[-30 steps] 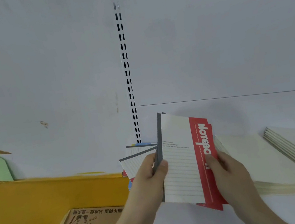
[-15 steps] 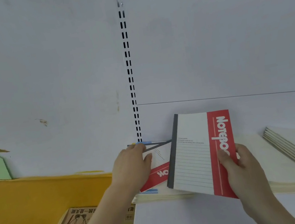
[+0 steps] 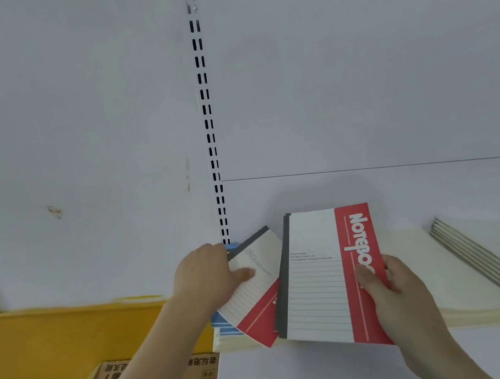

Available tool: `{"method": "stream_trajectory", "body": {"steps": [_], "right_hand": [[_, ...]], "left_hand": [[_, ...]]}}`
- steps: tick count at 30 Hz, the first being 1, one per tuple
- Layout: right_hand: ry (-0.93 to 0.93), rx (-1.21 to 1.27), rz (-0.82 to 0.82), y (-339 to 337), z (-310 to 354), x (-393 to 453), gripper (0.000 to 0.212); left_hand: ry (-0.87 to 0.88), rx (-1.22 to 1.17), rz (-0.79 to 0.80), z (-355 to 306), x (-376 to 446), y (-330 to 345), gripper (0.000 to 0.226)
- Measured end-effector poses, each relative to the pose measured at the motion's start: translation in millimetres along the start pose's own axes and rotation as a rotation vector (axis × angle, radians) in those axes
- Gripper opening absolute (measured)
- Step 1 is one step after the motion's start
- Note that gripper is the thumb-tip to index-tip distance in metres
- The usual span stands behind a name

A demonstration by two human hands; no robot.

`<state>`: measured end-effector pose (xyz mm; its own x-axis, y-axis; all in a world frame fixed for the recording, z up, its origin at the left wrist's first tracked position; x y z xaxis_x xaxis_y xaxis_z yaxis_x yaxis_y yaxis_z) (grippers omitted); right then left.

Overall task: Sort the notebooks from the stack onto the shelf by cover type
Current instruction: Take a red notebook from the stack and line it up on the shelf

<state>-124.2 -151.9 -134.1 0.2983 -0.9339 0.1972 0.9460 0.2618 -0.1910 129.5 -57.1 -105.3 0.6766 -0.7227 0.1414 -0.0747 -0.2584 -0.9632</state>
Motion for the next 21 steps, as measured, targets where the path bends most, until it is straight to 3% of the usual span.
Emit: {"method": "stream_trajectory", "body": {"steps": [6,11,16,21], "right_hand": [[-0.005,0.096,-0.034,4,9,0,0.015],[-0.030,0.102,-0.066,6,20,-1,0.028],[-0.038,0.146,-0.053,13,20,0,0.025],[-0.025,0.173,0.020,22,17,-4,0.020]], "left_hand": [[0.014,-0.723,-0.064,-3,-26,-22,0.028],[-0.080,-1.175,-0.074,-11,-62,-5,0.022],[-0.041,-1.356,-0.087,-30,-86,0,0.020],[-0.026,-1.325,-0.083,-35,-91,14,0.019]]}}
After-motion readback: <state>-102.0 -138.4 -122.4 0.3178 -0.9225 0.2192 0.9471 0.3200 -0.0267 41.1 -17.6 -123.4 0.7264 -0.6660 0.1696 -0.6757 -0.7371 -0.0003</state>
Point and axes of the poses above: each hand's wrist, its own x-axis towards the middle knuckle, its own y-axis out of the palm, z = x × y, the point moved 4 cm from there along x, towards the middle knuckle, and after that the axes turned 3 degrees about -y, right-handed, at the moved point
